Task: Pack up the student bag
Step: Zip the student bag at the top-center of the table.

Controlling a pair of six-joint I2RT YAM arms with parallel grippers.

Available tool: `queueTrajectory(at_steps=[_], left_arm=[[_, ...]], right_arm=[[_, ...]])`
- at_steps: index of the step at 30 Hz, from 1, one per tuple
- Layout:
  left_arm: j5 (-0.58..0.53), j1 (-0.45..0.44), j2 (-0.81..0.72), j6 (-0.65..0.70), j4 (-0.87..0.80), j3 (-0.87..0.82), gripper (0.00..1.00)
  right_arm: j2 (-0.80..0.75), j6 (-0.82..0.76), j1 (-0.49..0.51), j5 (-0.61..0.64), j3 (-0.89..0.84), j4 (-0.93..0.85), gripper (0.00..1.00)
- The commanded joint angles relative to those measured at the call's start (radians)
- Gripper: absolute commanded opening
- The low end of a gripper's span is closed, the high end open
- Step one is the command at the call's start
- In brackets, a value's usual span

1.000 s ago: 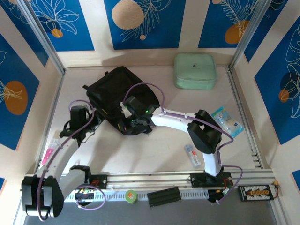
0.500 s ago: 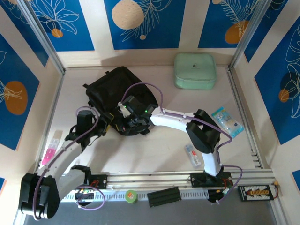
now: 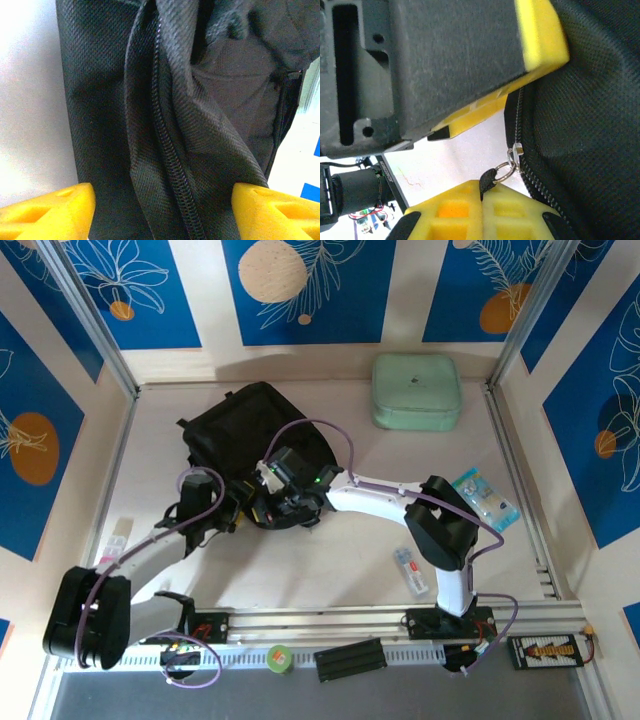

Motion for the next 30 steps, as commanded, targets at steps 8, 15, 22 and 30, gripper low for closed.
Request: queueTrajectory(at_steps=[8,15,22,30], left_arm=[[-0.070,-0.008,0.118,-0.047,0.202,0.012,0.43],[-0.123,-0.007,0.166,-0.017,0.161,0.041,0.23],[-0.133,-0.006,0.192,0.014,0.143,0.057,0.15],[-0.146,-0.004,0.193,0.049,0.100,0.067,0.13]], right_arm=[[-0.114,0.032,0.006,0.057,-0.066,-0.112,0.00],[-0.190,0.097,0.006,0.192,-0.131,-0.216,0.00],[-0.225,0.173,-0.007,0.290,-0.161,-0.292,0.00],[-0.229,0.227,-0.089,0.374,-0.179,-0.337,0.00]])
